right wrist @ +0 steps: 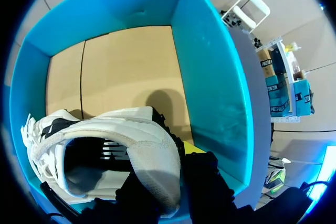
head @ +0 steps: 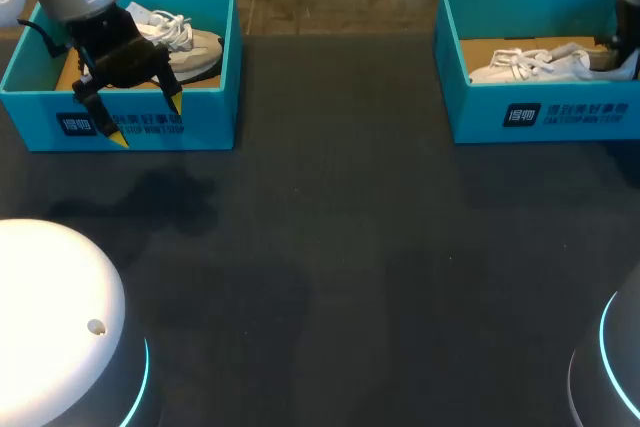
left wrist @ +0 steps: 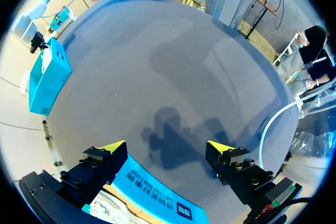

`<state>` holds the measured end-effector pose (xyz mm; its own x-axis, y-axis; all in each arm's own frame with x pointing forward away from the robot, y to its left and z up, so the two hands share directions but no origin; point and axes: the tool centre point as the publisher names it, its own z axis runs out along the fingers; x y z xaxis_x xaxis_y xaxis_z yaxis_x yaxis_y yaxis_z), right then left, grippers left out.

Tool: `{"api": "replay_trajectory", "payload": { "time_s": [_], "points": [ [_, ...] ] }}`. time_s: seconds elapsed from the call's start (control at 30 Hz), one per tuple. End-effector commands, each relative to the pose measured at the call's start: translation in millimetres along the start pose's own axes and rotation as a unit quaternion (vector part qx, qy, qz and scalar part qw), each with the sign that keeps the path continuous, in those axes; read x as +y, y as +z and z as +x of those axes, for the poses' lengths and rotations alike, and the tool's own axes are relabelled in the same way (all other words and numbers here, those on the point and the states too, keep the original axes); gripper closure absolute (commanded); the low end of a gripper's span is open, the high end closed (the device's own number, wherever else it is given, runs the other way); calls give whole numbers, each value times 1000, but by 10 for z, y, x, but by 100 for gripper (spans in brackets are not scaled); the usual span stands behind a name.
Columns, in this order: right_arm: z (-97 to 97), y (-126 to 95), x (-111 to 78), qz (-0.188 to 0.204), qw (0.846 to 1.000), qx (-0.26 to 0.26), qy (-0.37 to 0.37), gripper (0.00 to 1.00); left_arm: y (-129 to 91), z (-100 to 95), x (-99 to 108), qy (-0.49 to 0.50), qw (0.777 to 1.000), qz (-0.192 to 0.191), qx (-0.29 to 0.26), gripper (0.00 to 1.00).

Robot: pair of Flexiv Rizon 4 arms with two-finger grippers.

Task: Take the shoe out of the shoebox, open the shoe tongue, remove and reinsert the insole, then place the shoe into the shoebox

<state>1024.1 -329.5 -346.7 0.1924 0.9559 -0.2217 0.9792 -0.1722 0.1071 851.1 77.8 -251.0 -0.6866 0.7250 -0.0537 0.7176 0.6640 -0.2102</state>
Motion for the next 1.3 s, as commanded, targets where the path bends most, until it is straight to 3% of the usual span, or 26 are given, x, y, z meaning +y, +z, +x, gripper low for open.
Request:
{"api": "replay_trajectory", "payload": {
  "time_s": [0.03,0.97,1.3],
  "points": [
    [0,53,-4,2,1000,4,2,100,-1,-1,4,0,1000,-1,1,0],
    [34,464,2,26,999,32,-4,100,-1,-1,4,0,1000,-1,1,0],
    [44,327,-9,17,999,28,-2,100,-1,-1,4,0,1000,-1,1,0]
  ]
}}
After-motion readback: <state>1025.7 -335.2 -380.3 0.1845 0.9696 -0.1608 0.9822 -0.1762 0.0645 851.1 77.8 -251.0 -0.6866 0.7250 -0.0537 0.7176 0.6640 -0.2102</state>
